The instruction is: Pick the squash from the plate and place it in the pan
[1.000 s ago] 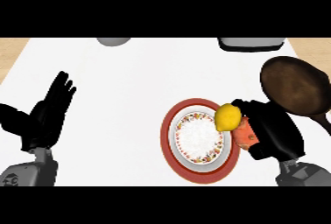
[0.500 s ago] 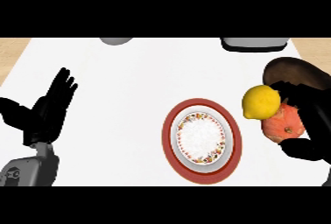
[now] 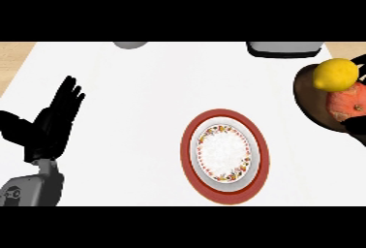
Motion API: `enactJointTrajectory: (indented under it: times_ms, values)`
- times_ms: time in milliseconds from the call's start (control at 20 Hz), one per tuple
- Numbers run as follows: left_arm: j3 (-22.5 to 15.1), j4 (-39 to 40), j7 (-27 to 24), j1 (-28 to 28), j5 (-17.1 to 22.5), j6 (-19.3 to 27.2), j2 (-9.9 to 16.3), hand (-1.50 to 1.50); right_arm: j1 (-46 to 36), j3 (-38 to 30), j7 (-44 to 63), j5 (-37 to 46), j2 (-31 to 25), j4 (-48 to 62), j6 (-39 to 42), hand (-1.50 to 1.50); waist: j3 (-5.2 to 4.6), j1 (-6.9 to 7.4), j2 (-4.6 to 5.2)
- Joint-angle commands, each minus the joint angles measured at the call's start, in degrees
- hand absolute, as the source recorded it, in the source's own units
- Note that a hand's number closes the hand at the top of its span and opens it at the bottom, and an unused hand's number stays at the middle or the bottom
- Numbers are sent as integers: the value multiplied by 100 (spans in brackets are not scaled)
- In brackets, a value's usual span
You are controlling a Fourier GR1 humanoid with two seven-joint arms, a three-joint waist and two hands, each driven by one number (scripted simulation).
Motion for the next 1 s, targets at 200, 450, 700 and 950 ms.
enactJointTrajectory:
  times_ms: [200,450,700,950]
  values:
    - [-137,-36,-45,0,-102,42,-121,0,-948,-991,-1436,-362,-599,2906,-1028,150,4,73,20]
    - [-162,-81,22,-97,-69,-27,-91,0,-1761,-1156,-2549,-349,-1040,5035,-1590,150,10,192,60]
    - [-274,-224,154,-77,-155,84,-195,0,-2035,-1149,-3695,-374,-1024,6483,-2058,150,14,190,59]
    - [-190,-352,437,-206,-33,11,-68,0,-2415,-1168,-4015,-132,-914,7631,-2735,150,25,307,102]
